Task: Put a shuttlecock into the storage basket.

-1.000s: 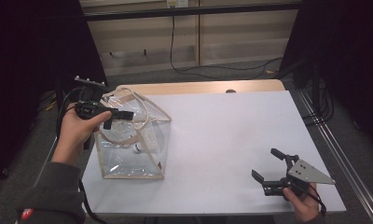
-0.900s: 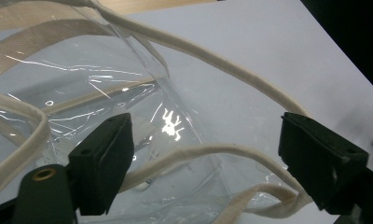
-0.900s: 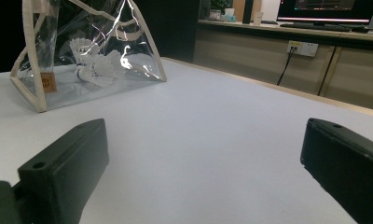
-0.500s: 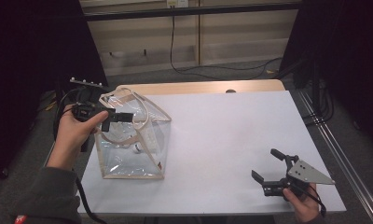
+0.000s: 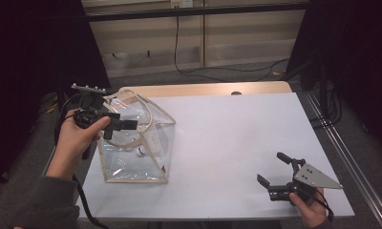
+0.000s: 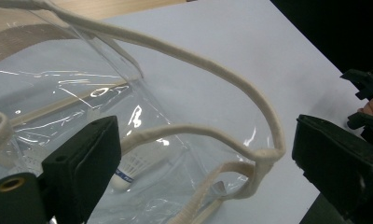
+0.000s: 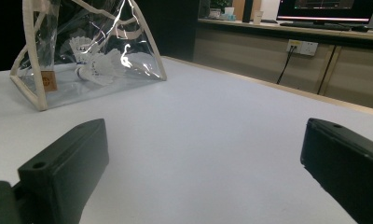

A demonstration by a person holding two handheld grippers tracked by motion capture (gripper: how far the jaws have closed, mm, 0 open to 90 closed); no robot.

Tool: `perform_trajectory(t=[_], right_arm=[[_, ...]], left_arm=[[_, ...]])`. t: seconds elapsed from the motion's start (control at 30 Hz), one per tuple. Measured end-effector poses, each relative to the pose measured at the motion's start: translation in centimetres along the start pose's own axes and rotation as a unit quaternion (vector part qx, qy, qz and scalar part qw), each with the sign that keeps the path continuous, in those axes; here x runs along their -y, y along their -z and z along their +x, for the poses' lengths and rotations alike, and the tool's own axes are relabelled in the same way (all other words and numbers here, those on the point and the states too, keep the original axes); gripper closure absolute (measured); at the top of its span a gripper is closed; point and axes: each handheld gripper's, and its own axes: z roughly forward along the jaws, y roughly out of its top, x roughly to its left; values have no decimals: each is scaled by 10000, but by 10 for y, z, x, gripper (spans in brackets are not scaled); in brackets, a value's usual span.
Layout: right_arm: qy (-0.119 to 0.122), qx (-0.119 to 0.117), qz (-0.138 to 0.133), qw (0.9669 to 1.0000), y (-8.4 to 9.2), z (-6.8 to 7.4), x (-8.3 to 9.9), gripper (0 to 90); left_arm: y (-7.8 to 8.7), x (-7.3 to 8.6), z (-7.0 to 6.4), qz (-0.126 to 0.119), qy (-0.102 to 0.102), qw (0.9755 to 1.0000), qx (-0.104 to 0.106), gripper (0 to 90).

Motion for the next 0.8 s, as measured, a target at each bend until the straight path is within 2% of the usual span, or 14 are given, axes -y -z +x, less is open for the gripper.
perform_trajectory(t=[0.8], right_arm=[[7, 8, 6, 10000, 0, -1, 0, 6]], left_arm=[[0, 19, 0, -7, -62, 9997, 228, 74]])
